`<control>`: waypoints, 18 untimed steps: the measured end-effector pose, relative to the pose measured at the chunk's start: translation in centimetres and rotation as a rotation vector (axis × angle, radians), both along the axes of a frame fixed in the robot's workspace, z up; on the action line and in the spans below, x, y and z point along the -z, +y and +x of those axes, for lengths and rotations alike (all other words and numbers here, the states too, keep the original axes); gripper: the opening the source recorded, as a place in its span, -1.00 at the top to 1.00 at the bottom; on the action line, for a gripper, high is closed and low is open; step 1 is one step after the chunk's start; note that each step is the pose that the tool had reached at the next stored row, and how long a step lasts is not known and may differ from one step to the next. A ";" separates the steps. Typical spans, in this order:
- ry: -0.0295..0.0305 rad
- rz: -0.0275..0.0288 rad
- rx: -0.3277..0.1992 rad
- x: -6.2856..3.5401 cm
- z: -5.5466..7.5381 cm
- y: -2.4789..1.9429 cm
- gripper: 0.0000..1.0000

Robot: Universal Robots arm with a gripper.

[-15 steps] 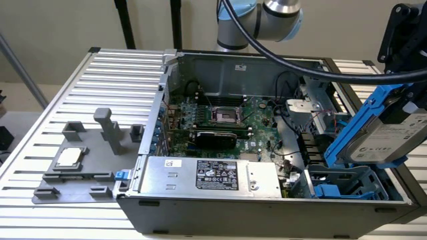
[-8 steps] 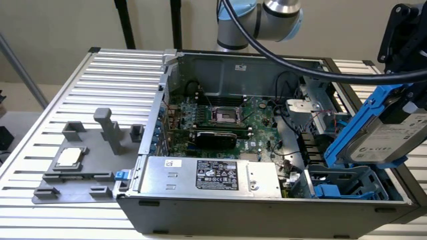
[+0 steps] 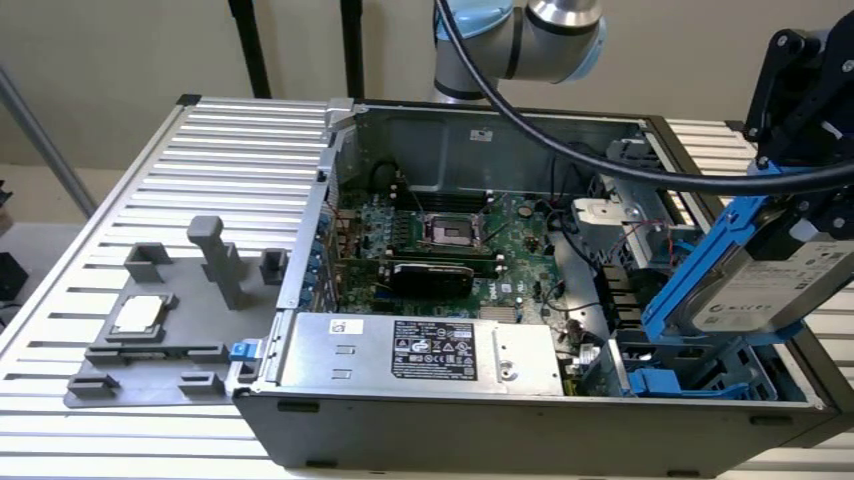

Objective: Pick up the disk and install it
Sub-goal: 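Insert the disk into the insertion slot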

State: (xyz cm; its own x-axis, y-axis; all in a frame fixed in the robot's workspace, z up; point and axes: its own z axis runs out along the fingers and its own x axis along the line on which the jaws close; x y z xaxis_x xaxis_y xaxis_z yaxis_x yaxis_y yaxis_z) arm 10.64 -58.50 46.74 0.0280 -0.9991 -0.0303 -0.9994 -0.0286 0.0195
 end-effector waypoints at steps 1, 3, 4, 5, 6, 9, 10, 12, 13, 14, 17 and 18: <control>0.0006 -0.0003 0.000 0.15 0.0 0.00 0.35; 0.0021 -0.0007 0.001 0.49 0.0 0.00 0.35; 0.0029 -0.0005 0.001 0.66 0.0 0.00 0.35; 0.0038 -0.0006 0.001 0.83 0.0 0.00 0.35; 0.0047 -0.0007 0.001 0.98 0.0 0.00 0.35; 0.0062 -0.0008 0.003 1.35 0.0 0.00 0.35; 0.0065 -0.0008 0.004 1.45 0.0 0.00 0.35; 0.0068 -0.0010 0.011 1.70 0.0 0.00 0.35; 0.0071 -0.0010 0.019 1.83 0.0 0.00 0.35; 0.0072 -0.0010 0.027 1.93 0.0 0.01 0.35; 0.0076 -0.0009 0.038 2.15 0.0 0.03 0.35; 0.0077 -0.0010 0.039 2.20 0.0 0.04 0.35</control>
State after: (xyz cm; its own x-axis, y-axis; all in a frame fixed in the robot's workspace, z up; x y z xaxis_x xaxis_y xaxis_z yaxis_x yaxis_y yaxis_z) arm 10.63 -58.46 44.53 -0.0107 -0.9995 -0.0294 -0.9996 0.0099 0.0272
